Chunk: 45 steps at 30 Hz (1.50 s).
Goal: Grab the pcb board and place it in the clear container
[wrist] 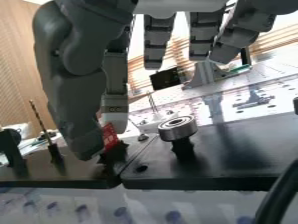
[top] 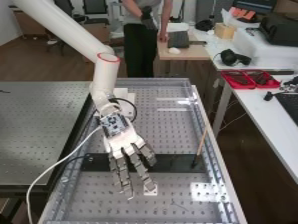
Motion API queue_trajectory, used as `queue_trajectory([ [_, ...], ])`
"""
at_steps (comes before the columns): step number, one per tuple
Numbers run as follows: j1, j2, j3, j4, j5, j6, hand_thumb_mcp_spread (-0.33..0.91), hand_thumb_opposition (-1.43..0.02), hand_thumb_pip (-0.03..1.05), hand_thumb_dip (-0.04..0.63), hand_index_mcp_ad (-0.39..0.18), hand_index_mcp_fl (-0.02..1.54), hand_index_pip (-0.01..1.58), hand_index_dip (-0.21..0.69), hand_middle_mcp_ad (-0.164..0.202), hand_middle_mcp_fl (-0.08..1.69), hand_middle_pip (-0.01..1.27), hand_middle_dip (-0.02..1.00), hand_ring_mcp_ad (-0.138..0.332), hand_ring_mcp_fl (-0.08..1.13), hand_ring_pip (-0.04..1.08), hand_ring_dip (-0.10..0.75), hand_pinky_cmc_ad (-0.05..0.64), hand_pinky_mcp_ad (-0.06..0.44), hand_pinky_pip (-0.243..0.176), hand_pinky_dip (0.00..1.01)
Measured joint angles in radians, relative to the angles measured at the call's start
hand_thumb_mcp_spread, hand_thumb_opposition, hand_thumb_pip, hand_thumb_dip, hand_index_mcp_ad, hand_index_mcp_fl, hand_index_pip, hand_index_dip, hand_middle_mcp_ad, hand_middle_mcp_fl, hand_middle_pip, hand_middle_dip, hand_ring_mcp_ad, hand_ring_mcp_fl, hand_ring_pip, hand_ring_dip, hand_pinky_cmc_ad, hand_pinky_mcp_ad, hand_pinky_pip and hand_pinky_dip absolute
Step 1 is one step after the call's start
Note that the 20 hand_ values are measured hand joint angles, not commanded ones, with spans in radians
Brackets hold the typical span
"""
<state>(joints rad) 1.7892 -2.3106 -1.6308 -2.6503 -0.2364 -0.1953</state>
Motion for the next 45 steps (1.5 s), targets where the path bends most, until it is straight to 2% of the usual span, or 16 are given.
queue_trajectory([
  [4, -0.003, -0.005, 0.006, -0.013, -0.002, 0.018, 0.62, -0.82, 0.36, 0.241, -0.255, 0.43, 1.28, 0.333, -0.017, 0.06, 0.13, 0.14, 0.180, 0.02, 0.09, 0.021, 0.290, 0.133, -0.075, 0.18],
  [12, -0.005, -0.005, 0.005, -0.001, 0.001, 0.012, 0.62, -0.82, 0.35, 0.239, -0.271, 0.44, 1.28, 0.333, -0.016, 0.06, 0.13, 0.14, 0.182, 0.02, 0.10, 0.028, 0.290, 0.134, -0.075, 0.18],
  [25, -0.007, 0.007, -0.009, 0.050, 0.002, -0.025, 0.62, -0.87, 0.35, 0.239, -0.269, 0.48, 1.28, 0.333, -0.014, 0.05, 0.13, 0.14, 0.178, 0.02, 0.09, 0.028, 0.290, 0.134, -0.075, 0.18],
  [32, -0.011, 0.007, -0.005, 0.053, -0.003, -0.029, 0.63, -0.87, 0.35, 0.239, -0.269, 0.49, 1.28, 0.337, -0.012, 0.06, 0.13, 0.14, 0.178, 0.02, 0.09, 0.028, 0.290, 0.134, -0.075, 0.18],
  [39, -0.013, -0.002, 0.009, 0.009, -0.006, 0.001, 0.62, -0.86, 0.34, 0.241, -0.290, 0.48, 1.25, 0.354, -0.012, 0.05, 0.13, 0.14, 0.178, 0.03, 0.09, 0.028, 0.290, 0.134, -0.075, 0.18],
  [45, -0.011, -0.008, 0.019, -0.020, -0.002, 0.017, 0.60, -0.83, 0.34, 0.257, -0.269, 0.41, 1.17, 0.363, -0.012, 0.06, 0.13, 0.14, 0.178, 0.03, 0.09, 0.024, 0.290, 0.134, -0.075, 0.18],
])
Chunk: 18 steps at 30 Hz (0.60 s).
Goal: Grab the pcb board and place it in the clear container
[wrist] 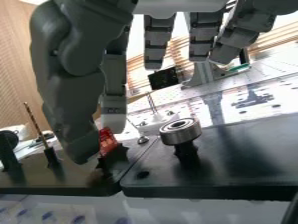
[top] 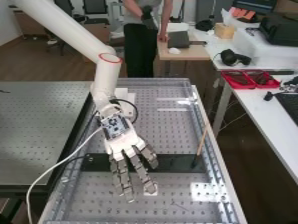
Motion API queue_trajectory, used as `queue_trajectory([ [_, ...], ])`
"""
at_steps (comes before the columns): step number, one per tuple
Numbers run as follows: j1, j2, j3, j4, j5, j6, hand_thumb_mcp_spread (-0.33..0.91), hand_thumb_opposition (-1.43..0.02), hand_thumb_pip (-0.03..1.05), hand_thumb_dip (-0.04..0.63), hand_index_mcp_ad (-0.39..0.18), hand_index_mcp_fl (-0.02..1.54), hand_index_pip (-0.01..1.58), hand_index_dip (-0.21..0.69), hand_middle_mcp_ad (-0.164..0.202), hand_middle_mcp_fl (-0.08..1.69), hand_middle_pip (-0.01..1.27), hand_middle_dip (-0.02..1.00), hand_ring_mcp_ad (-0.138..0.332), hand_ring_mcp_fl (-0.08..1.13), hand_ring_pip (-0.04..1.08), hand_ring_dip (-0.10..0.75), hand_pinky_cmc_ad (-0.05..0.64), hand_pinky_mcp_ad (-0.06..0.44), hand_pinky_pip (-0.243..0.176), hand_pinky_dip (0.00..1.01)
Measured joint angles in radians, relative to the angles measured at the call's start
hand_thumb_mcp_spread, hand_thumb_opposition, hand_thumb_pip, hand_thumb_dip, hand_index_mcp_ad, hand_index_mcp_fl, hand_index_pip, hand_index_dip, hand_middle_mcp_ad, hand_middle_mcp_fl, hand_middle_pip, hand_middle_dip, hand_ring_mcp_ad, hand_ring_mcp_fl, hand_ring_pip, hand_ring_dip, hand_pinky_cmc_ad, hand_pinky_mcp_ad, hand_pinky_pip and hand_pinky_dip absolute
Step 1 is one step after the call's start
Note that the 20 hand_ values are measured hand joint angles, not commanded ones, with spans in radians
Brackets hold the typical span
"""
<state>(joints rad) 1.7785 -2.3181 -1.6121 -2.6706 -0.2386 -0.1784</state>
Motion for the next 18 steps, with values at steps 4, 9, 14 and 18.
queue_trajectory([
  [4, 0.002, 0.000, 0.001, -0.003, 0.002, 0.004, 0.60, -0.84, 0.35, 0.251, -0.253, 0.37, 1.15, 0.356, -0.012, 0.06, 0.13, 0.14, 0.178, 0.03, 0.09, 0.028, 0.290, 0.134, -0.075, 0.18],
  [9, 0.008, 0.000, 0.000, -0.008, 0.009, 0.012, 0.60, -0.84, 0.38, 0.253, -0.237, 0.35, 1.15, 0.344, -0.012, 0.06, 0.13, 0.14, 0.178, 0.02, 0.09, 0.028, 0.290, 0.134, -0.075, 0.18],
  [14, 0.019, 0.004, -0.006, -0.015, 0.028, 0.019, 0.61, -0.84, 0.38, 0.253, -0.237, 0.35, 1.14, 0.344, -0.012, 0.05, 0.13, 0.14, 0.178, 0.02, 0.10, 0.028, 0.290, 0.134, -0.075, 0.18],
  [18, 0.023, 0.004, -0.004, -0.033, 0.036, 0.039, 0.61, -0.84, 0.38, 0.253, -0.227, 0.35, 1.14, 0.344, -0.014, 0.05, 0.13, 0.14, 0.178, 0.02, 0.10, 0.028, 0.290, 0.134, -0.075, 0.18],
])
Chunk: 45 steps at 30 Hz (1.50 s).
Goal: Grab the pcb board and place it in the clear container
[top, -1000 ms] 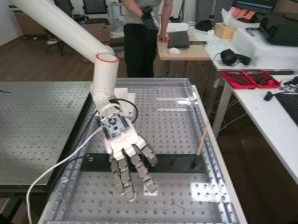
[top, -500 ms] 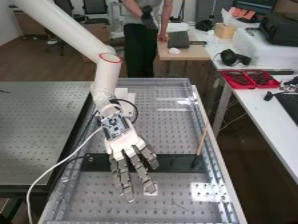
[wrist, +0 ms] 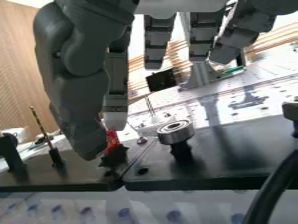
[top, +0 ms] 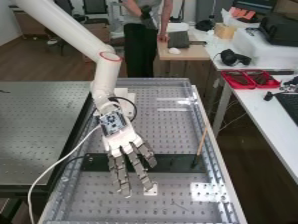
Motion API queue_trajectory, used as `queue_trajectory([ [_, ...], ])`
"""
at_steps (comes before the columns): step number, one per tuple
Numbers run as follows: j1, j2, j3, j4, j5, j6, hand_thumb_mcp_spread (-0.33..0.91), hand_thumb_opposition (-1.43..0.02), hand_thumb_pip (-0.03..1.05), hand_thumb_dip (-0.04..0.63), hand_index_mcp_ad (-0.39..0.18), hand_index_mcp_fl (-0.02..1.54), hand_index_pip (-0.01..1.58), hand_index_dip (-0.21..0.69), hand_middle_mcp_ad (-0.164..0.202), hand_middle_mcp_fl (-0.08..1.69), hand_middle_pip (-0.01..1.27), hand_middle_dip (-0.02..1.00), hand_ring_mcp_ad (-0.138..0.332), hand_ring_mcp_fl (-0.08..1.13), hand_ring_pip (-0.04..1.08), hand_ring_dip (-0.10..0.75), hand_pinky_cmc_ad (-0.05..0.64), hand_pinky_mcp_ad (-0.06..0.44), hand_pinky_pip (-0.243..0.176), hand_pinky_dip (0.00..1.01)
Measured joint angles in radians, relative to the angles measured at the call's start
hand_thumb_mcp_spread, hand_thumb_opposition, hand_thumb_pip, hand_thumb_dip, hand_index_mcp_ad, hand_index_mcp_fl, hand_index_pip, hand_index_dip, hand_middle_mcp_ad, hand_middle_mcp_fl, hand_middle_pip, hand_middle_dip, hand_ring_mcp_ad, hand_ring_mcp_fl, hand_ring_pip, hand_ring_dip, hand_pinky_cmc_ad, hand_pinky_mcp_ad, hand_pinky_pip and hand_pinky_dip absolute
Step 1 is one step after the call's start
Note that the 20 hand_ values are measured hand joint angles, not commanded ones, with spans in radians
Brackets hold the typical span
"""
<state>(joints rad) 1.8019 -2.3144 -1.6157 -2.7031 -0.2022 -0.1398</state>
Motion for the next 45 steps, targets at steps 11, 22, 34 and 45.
queue_trajectory([
  [11, 0.002, -0.022, 0.026, -0.073, 0.008, 0.079, 0.61, -0.82, 0.38, 0.253, -0.220, 0.35, 1.15, 0.340, -0.012, 0.05, 0.13, 0.14, 0.178, 0.02, 0.10, 0.028, 0.290, 0.134, -0.075, 0.18],
  [22, 0.002, -0.017, 0.016, -0.035, 0.021, 0.048, 0.61, -0.82, 0.38, 0.253, -0.220, 0.36, 1.15, 0.340, -0.012, 0.05, 0.13, 0.14, 0.178, 0.02, 0.09, 0.028, 0.290, 0.131, -0.075, 0.18],
  [34, 0.003, -0.019, 0.020, -0.042, 0.017, 0.062, 0.61, -0.82, 0.39, 0.253, -0.208, 0.39, 1.20, 0.340, -0.012, 0.06, 0.13, 0.14, 0.178, 0.02, 0.09, 0.028, 0.290, 0.134, -0.075, 0.18],
  [45, 0.000, -0.021, 0.022, -0.037, 0.018, 0.056, 0.60, -0.82, 0.39, 0.253, -0.202, 0.40, 1.21, 0.340, -0.012, 0.06, 0.13, 0.14, 0.178, 0.02, 0.09, 0.028, 0.290, 0.134, -0.075, 0.18],
])
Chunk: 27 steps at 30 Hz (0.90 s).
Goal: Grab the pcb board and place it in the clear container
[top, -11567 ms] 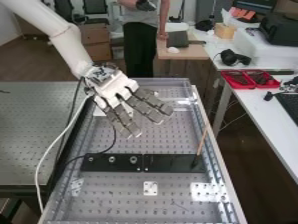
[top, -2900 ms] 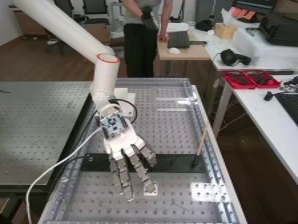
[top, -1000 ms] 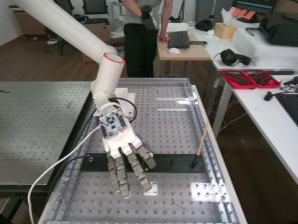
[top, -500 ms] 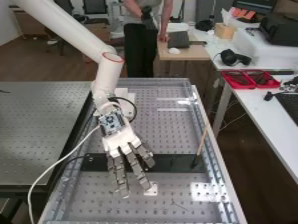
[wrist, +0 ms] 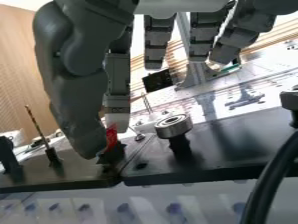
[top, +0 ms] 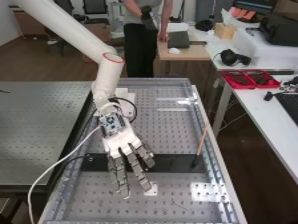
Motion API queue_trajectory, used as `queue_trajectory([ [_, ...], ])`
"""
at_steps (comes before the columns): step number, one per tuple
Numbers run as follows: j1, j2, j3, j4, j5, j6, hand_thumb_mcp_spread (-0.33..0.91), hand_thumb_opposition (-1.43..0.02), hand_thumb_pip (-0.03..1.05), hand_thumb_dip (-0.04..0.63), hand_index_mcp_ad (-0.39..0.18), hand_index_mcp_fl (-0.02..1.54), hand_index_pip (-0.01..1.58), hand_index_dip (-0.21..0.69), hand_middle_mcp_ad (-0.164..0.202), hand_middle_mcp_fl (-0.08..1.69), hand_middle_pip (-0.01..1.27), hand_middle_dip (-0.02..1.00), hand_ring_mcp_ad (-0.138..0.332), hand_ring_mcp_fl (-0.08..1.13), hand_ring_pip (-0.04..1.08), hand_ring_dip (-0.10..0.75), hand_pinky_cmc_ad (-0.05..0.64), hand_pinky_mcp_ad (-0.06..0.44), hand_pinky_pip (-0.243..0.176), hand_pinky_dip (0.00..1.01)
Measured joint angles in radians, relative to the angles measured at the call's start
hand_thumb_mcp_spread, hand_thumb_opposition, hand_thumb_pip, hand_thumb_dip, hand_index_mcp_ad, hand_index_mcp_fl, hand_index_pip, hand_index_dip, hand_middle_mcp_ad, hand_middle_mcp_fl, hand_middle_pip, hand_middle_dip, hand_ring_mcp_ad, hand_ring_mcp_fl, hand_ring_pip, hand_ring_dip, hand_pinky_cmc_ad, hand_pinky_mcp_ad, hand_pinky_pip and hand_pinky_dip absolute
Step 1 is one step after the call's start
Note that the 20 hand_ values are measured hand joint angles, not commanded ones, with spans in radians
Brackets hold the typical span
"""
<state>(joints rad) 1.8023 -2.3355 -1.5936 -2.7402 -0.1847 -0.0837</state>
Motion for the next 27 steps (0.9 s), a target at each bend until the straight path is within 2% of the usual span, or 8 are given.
queue_trajectory([
  [3, -0.001, -0.001, 0.002, -0.014, -0.002, 0.015, 0.60, -0.82, 0.39, 0.251, -0.202, 0.41, 1.22, 0.340, -0.012, 0.06, 0.13, 0.14, 0.178, 0.02, 0.09, 0.028, 0.290, 0.134, -0.075, 0.18],
  [6, -0.002, -0.001, 0.004, -0.026, -0.009, 0.028, 0.59, -0.82, 0.40, 0.253, -0.202, 0.34, 1.21, 0.339, -0.012, 0.06, 0.13, 0.14, 0.182, 0.02, 0.09, 0.028, 0.290, 0.134, -0.075, 0.18],
  [11, -0.002, 0.000, 0.003, -0.015, -0.013, 0.017, 0.56, -0.82, 0.40, 0.253, -0.187, 0.27, 1.20, 0.328, -0.012, 0.05, 0.13, 0.14, 0.183, 0.01, 0.10, 0.028, 0.288, 0.133, -0.075, 0.18],
  [27, 0.009, 0.007, 0.000, -0.029, -0.001, 0.029, 0.54, -0.81, 0.44, 0.251, -0.173, 0.26, 1.20, 0.323, -0.012, 0.05, 0.13, 0.14, 0.178, 0.01, 0.10, 0.024, 0.288, 0.134, -0.077, 0.18],
])
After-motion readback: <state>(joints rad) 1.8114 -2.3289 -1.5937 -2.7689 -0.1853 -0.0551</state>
